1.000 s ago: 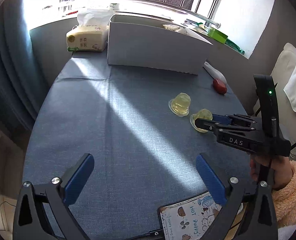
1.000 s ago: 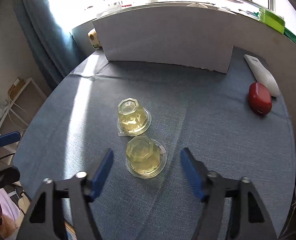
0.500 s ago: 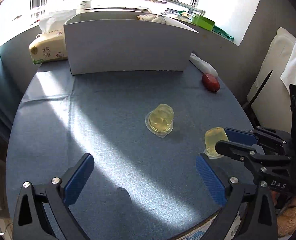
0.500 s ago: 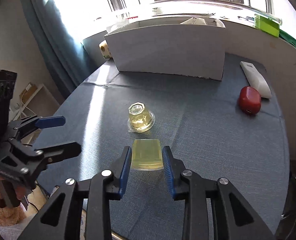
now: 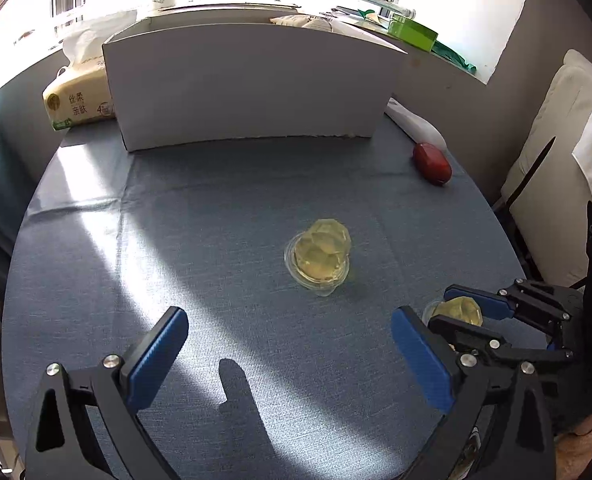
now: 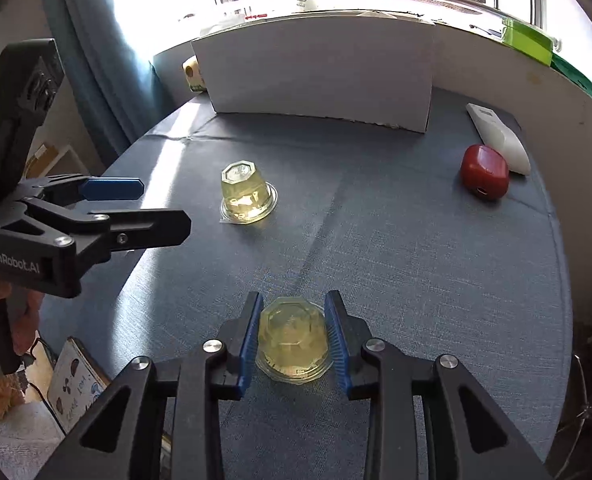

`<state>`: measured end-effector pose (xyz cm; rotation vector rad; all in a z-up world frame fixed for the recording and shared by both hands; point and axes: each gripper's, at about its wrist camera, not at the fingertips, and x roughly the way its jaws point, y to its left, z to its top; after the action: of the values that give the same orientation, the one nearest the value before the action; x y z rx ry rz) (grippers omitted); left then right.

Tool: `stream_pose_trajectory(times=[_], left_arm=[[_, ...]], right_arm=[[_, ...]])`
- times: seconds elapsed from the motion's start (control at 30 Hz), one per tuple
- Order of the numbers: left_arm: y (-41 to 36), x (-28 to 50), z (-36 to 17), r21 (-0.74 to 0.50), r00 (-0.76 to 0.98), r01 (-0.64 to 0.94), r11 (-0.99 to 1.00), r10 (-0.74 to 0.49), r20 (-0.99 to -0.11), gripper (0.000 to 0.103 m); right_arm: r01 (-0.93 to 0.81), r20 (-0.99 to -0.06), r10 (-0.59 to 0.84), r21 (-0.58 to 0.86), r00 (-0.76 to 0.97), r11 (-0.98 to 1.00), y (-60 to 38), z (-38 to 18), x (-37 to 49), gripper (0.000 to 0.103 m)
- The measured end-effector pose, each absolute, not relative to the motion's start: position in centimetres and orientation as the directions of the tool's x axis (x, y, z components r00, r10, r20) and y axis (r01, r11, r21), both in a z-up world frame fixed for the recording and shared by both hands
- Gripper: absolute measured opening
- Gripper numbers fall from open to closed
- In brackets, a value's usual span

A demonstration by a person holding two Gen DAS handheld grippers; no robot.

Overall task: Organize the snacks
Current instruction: 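Grasp a jelly cup with the right tool while the left tool approaches the other cup, then grasp the second jelly cup with the left tool, then place both held jelly cups into the white box and open both tools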

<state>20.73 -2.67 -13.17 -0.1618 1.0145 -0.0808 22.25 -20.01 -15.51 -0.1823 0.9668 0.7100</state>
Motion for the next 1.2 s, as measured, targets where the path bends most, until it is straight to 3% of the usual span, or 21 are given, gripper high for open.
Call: stream_pose_trajectory(times=[0.4,0.47,0.5,0.53,0.93,1.2], left_arm=[[-5.3,25.1,-14.8,-0.112,0.486,0.091,0.990,-0.142,-0.862,0.100],[-5.7,25.9,-15.1,-0.104,0.483,0.122,0.987,-0.151,-0.862,0.075],[-5.8,26.2,-15.2,-0.088,0.488,0.126,0.988,-0.139,-0.862,0.046],[-5.7,26.1,-14.9,-0.081,0.506,0.126,0.989,-0.134,-0.852,0.041],[-3.4,23.4,-8.3,-0.148,0.650,0.128,0.981,-0.196,-0.734,0.041],[-1.0,26.4,-1.8,-0.106,0.757,0.110,0.988,-0.152,-0.635,0.041]], right_arm=[[-0.556,-0.733,0.549,0.282,0.401,0.782,-23.9,-12.5,20.7,0.034],[-0.549,-0.731,0.542,0.275,0.414,0.789,-24.4,-12.1,20.3,0.034],[-0.544,-0.732,0.539,0.273,0.417,0.793,-24.5,-11.9,20.2,0.034],[-0.541,-0.732,0.538,0.275,0.418,0.795,-24.8,-11.8,20.1,0.034],[-0.537,-0.683,0.596,0.341,0.424,0.772,-24.1,-9.7,22.1,0.034],[-0.564,-0.635,0.662,0.401,0.397,0.722,-20.3,-5.2,28.6,0.034]])
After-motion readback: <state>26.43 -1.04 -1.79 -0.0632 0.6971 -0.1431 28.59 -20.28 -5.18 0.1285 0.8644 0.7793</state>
